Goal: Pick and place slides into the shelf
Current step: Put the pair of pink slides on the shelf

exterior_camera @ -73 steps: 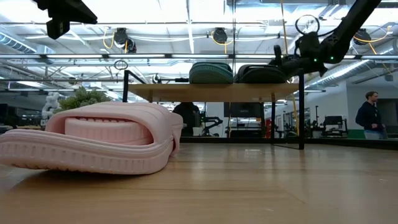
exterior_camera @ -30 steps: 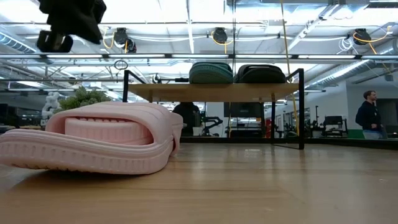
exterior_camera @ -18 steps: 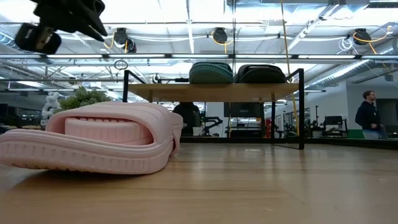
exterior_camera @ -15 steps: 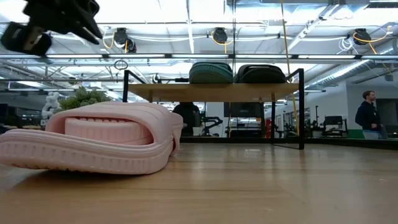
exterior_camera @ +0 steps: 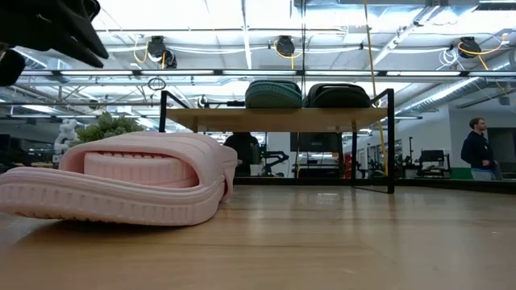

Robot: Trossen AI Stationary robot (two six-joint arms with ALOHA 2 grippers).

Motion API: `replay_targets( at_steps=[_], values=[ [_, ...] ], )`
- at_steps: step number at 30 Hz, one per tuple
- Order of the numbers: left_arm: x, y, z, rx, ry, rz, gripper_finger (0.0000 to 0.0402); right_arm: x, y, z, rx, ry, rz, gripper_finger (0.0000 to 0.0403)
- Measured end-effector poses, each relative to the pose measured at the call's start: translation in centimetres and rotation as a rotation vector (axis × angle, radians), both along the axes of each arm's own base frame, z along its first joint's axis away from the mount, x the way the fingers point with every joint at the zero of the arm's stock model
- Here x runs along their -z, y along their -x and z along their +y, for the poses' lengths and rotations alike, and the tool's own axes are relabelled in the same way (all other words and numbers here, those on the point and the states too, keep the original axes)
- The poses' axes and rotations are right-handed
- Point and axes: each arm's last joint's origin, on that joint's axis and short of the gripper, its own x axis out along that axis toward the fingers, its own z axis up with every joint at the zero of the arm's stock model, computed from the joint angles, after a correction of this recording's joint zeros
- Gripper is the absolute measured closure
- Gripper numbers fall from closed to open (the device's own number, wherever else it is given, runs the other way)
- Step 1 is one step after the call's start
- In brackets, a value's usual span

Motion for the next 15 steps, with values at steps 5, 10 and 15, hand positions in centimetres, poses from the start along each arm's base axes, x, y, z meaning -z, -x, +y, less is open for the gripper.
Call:
replay_targets(
  at_steps=[5, 10, 15],
  values=[
    [0.5, 0.0, 0.0, 0.012, -0.034, 0.023, 0.0369, 0.0, 0.0, 0.1, 0.001, 0.008, -0.009, 0.0250],
    [0.4, -0.3, 0.3, 0.017, -0.059, 0.019, 0.0369, 0.0, 0.0, 0.1, 0.002, 0.007, -0.009, 0.0250],
    [0.5, -0.7, 0.8, -0.001, -0.061, 0.028, 0.0369, 0.0, 0.0, 0.1, 0.002, 0.007, -0.009, 0.0250]
  ],
)
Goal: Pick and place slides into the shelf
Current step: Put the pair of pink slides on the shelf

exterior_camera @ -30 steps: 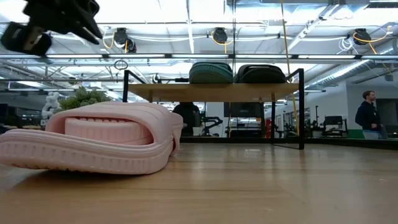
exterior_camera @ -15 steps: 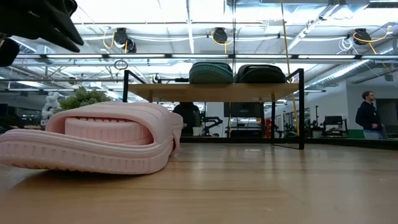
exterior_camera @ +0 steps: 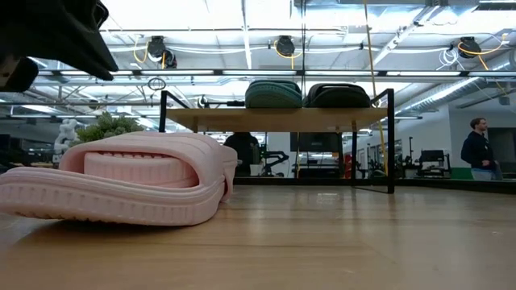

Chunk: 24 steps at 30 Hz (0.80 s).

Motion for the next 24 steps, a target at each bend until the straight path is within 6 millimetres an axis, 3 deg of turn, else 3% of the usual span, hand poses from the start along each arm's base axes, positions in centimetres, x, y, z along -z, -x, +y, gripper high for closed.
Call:
replay_targets(
  at_steps=[8, 19, 24],
  values=[
    [0.2, -0.6, 1.3, -0.059, -0.013, 0.028, 0.0352, 0.0, 0.0, 0.0, -0.006, -0.010, 0.011, 0.0250],
    [0.8, -0.6, 3.1, -0.171, -0.044, 0.106, 0.0165, 0.0, 0.2, 0.1, -0.034, 0.004, 0.017, 0.0250],
    [1.2, -0.5, 3.4, -0.177, -0.041, 0.122, 0.0124, 0.0, 0.4, 0.2, -0.049, 0.017, 0.016, 0.0250]
  ],
)
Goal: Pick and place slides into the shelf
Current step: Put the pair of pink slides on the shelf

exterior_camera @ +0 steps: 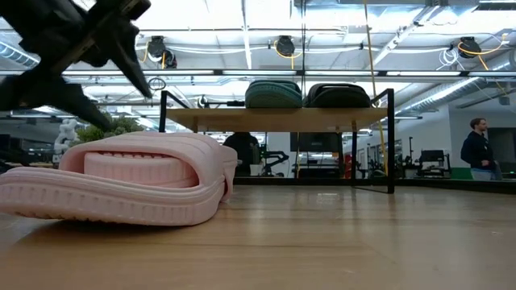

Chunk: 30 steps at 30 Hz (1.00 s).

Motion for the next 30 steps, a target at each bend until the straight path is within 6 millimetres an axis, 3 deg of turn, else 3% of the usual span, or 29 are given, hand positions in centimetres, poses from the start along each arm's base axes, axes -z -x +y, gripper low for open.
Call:
replay_targets(
  at_steps=[4, 13, 18, 30],
  values=[
    [1.1, 0.4, 0.3, -0.020, 0.010, -0.012, 0.0122, 0.0, 0.0, 0.0, 0.000, 0.000, 0.000, 0.0250],
    [4.1, 1.0, 1.0, -0.052, 0.023, -0.293, 0.0121, 0.0, 0.0, 0.0, 0.000, 0.000, 0.000, 0.0250],
    [5.6, 2.0, 1.7, -0.077, 0.048, -0.333, 0.0121, 0.0, 0.0, 0.0, -0.001, 0.000, 0.000, 0.0250],
    [6.7, 2.1, 4.0, -0.139, -0.030, -0.340, 0.0121, 0.0, 0.0, 0.0, 0.002, 0.005, -0.005, 0.0250]
  ],
)
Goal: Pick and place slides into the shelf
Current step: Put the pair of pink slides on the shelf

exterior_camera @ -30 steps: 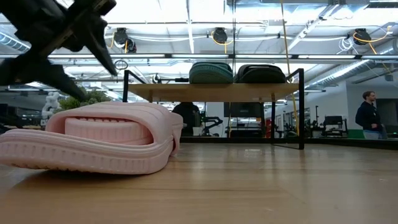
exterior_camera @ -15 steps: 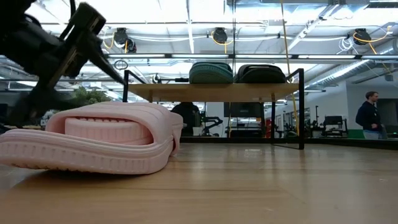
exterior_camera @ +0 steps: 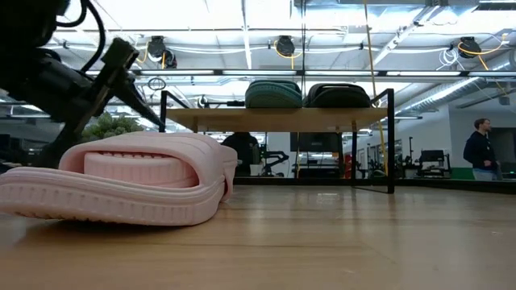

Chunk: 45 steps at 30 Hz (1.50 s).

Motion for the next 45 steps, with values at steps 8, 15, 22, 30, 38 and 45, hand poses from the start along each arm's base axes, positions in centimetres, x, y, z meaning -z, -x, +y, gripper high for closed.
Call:
replay_targets(
  at_steps=[8, 15, 22, 30, 38, 45],
  values=[
    [-0.4, -1.2, 1.6, 0.031, -0.017, 0.002, 0.0121, 0.0, 0.0, 0.0, 0.006, 0.011, -0.012, 0.0250],
    [-0.3, -1.7, 2.9, 0.061, 0.016, 0.038, 0.0121, 0.0, 0.0, 0.0, 0.006, 0.011, -0.013, 0.0250],
    [0.0, -1.9, 3.2, 0.078, 0.034, 0.055, 0.0121, 0.0, 0.0, 0.0, 0.006, 0.012, -0.013, 0.0250],
    [2.3, -4.0, 3.5, 0.094, 0.063, -0.030, 0.0121, 0.0, 0.0, 0.0, 0.006, 0.011, -0.012, 0.0250],
    [3.1, -5.1, 4.3, 0.160, 0.083, -0.103, 0.0121, 0.1, -0.1, 0.0, 0.006, 0.007, 0.004, 0.0250],
    [3.3, -5.1, 4.2, 0.224, 0.098, -0.071, 0.0124, 0.1, -0.1, 0.0, 0.006, 0.008, 0.003, 0.0250]
  ],
)
